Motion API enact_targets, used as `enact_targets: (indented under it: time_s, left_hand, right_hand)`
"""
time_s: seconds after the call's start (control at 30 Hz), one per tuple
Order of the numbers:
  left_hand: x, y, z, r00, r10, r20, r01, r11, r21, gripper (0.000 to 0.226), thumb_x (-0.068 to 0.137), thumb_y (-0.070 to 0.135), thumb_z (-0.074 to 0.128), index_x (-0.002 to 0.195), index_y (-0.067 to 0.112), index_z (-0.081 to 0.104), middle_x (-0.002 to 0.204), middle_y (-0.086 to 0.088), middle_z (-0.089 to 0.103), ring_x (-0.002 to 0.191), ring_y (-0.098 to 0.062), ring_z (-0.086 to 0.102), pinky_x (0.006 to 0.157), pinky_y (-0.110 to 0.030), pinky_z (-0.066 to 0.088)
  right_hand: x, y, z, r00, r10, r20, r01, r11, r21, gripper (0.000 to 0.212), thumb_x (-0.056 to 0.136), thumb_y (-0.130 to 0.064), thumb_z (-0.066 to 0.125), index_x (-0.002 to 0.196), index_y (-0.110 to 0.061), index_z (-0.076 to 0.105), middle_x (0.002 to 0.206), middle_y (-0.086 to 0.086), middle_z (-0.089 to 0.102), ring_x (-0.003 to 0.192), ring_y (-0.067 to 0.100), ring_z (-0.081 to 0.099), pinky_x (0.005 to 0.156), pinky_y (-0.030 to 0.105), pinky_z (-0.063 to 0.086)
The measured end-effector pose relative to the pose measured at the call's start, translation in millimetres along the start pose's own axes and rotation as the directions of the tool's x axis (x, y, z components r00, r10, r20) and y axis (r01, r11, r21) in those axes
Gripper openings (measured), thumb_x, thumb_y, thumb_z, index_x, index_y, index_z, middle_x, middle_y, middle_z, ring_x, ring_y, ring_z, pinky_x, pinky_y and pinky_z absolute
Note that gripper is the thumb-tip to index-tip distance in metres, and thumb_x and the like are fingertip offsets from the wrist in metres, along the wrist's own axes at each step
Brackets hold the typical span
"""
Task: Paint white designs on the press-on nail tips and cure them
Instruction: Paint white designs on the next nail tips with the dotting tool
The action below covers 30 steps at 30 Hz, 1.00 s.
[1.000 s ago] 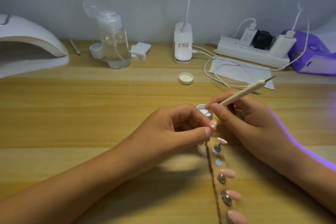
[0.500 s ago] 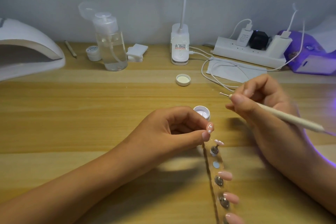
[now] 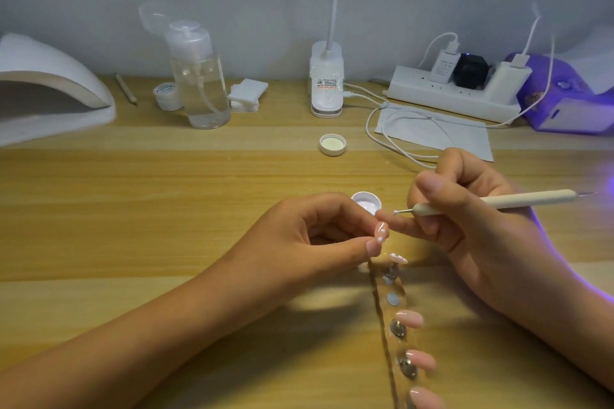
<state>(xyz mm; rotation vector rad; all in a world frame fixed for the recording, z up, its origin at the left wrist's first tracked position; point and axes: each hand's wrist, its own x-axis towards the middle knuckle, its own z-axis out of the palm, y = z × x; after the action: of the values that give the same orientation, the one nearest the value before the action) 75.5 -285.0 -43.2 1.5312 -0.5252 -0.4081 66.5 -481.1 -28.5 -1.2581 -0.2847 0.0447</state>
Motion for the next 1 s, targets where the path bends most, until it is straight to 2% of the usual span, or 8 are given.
enact_targets:
  time_s: [0.13,0.27,0.4,0.57,0.73,1.0]
  left_hand:
    - [-0.6,-0.1,0.1,1.000,0.000,-0.006,0.000,1.000,0.000,0.006,0.081,0.013,0.073,0.086,0.015,0.073,0.082,0.004,0.073,0.078,-0.005,0.065,0.075,-0.019,0.053]
    - [-0.7,0.6,0.6,1.000,-0.002,-0.010,0.002,1.000,0.000,0.009,0.078,0.018,0.073,0.086,0.016,0.073,0.083,0.004,0.073,0.078,-0.005,0.066,0.075,-0.018,0.053]
    - [-0.3,0.1,0.3,1.000,-0.005,-0.005,0.005,1.000,0.004,0.006,0.081,0.015,0.074,0.086,0.015,0.073,0.084,0.003,0.074,0.079,-0.006,0.066,0.075,-0.018,0.053]
    - [0.0,-1.0,0.2,1.000,-0.005,-0.010,0.006,1.000,0.019,0.007,0.079,0.015,0.073,0.086,0.016,0.073,0.084,0.004,0.074,0.079,-0.006,0.066,0.076,-0.019,0.054]
    - [0.1,-1.4,-0.3,1.000,-0.009,-0.005,0.009,1.000,0.024,0.008,0.080,0.016,0.073,0.087,0.018,0.073,0.086,0.002,0.074,0.080,-0.008,0.067,0.078,-0.022,0.054]
    - [-0.2,-0.4,-0.4,1.000,0.000,-0.002,0.000,1.000,0.027,0.008,0.080,0.015,0.073,0.087,0.020,0.074,0.084,0.004,0.074,0.079,-0.005,0.066,0.074,-0.017,0.052]
  right_hand:
    - [-1.0,-1.6,3.5,1.000,0.018,-0.020,-0.019,1.000,-0.014,0.027,0.070,-0.014,0.076,0.056,-0.021,0.054,0.057,-0.002,0.055,0.053,0.006,0.059,0.065,0.028,0.058]
    - [-0.8,-2.8,6.0,0.999,0.025,-0.026,-0.025,1.000,0.001,0.020,0.068,-0.021,0.069,0.055,-0.022,0.054,0.056,-0.003,0.054,0.051,0.006,0.057,0.062,0.026,0.057]
    - [-0.5,-2.0,6.1,0.999,0.034,-0.022,-0.034,0.999,-0.006,0.021,0.070,-0.017,0.068,0.055,-0.021,0.054,0.057,-0.002,0.054,0.052,0.005,0.056,0.060,0.023,0.055]
    - [0.3,-0.4,5.7,0.999,0.029,-0.013,-0.029,1.000,-0.004,0.026,0.075,-0.007,0.061,0.055,-0.021,0.054,0.058,-0.003,0.055,0.052,0.005,0.058,0.059,0.023,0.055]
    - [0.6,0.2,4.8,1.000,0.026,-0.002,-0.026,0.999,-0.021,0.025,0.075,-0.008,0.062,0.055,-0.022,0.055,0.058,-0.003,0.056,0.053,0.004,0.058,0.059,0.022,0.055]
    - [0.5,-0.1,5.2,1.000,0.029,-0.003,-0.029,0.999,-0.013,0.025,0.075,-0.008,0.061,0.055,-0.021,0.054,0.058,-0.002,0.055,0.052,0.005,0.057,0.059,0.023,0.055]
